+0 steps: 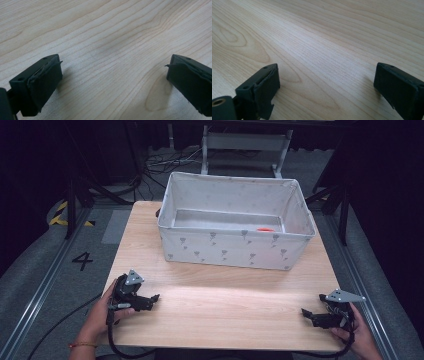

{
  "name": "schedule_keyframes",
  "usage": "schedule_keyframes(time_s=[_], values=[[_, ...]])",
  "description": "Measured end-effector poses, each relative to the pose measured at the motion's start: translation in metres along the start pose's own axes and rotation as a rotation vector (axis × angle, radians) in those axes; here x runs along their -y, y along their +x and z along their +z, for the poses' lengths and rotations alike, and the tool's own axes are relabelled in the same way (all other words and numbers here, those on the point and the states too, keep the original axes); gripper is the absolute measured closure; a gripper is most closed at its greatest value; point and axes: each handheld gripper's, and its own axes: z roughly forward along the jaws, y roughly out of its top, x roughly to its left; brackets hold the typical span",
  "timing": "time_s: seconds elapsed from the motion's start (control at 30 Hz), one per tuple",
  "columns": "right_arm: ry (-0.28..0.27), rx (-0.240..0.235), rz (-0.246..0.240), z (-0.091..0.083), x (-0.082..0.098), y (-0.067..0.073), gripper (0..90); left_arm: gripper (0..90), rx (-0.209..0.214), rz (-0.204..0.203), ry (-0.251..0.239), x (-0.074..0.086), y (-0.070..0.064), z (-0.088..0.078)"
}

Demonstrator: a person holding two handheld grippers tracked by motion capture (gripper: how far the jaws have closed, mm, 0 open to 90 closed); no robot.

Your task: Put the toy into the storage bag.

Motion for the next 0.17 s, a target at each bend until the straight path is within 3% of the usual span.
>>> schedule_keyframes(time_s=[0.17], values=[[0.0, 0.0, 0.001, 0.0, 0.0, 0.0, 6.8, 0.4, 0.002, 0.0, 0.002, -0.0001, 0.0001, -0.0001]])
